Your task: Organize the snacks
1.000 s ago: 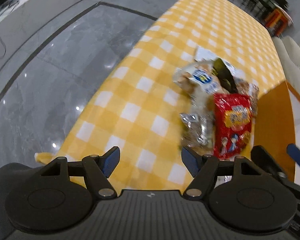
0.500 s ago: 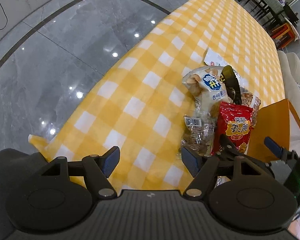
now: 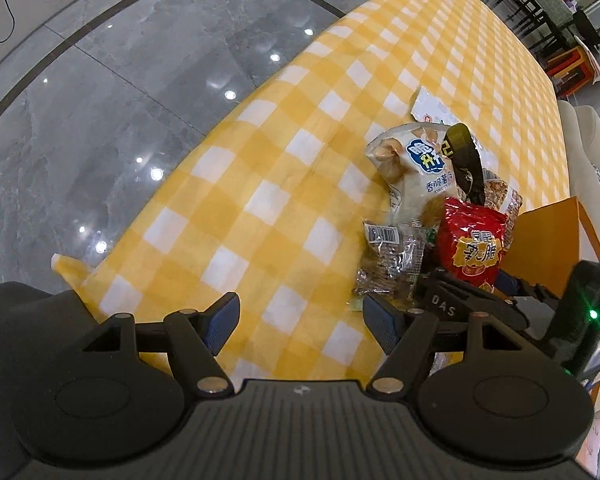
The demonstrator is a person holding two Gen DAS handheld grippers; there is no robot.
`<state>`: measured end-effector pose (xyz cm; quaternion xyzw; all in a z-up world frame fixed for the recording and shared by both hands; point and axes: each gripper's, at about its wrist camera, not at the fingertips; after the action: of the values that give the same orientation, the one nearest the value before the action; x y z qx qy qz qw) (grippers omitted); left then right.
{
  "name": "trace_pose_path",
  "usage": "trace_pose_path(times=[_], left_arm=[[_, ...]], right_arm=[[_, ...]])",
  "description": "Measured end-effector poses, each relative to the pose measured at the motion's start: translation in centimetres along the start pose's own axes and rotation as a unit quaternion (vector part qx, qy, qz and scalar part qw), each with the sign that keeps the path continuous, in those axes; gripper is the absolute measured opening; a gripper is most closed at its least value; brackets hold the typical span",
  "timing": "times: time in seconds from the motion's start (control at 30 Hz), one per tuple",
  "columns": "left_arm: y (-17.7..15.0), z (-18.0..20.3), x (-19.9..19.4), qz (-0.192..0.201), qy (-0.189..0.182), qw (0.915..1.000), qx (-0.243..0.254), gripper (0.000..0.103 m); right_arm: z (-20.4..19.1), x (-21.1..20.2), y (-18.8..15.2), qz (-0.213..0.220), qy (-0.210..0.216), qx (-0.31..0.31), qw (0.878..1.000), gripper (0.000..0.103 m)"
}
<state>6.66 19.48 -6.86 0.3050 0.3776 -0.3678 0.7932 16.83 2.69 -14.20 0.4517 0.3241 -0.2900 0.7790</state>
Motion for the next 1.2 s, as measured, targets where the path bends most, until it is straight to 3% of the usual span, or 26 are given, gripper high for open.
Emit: trace_pose_path(times=[0.07, 0.37, 0.5, 0.77, 0.93, 1.2], left_arm=[[0.0, 0.0, 0.1, -0.001, 0.001, 1.0000, 0.001, 0.082], [-0.3, 0.7, 0.7, -0.001, 0.010, 0.9998, 0.015, 0.082], [-0.6, 1.1, 1.0, 0.006, -0.001, 0.9996, 0.028, 0.082], [-0.4, 2.3, 1.4, 0.001, -0.037, 0.9981, 0.049, 0.082], [0.1, 3.2, 2.5, -0.023, -0.066, 0.9971, 0.029, 0.082], [2.1, 6.0, 7.2, -0.038, -0.014, 0.9981, 0.047, 0.079]], right_arm=[[0.1, -0.3, -0.1, 0.008, 0.005, 0.006, 1.000, 0.069], [0.8, -3.0, -0.8, 0.039, 0.010, 0.021, 0.999, 0.069], [2.3, -5.2, -1.1, 0.080, 0.019, 0.041, 0.996, 0.069], [8.2, -12.3, -2.7, 0.144, 0.049, 0.073, 0.986, 0.069], [12.3, -15.6, -4.9, 0.176, 0.039, 0.100, 0.978, 0.069], [16.4, -17.4, -7.1, 0.207, 0.025, 0.136, 0.969, 0.069]])
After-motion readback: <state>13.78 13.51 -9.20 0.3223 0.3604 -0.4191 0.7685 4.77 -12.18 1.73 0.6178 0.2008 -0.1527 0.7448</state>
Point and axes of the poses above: each gripper's, at about its wrist camera, not at the fingertips, and x roughly the way its jaws point, z to its right, y to its top, and after that the axes turned 15 degrees about -y, right-handed
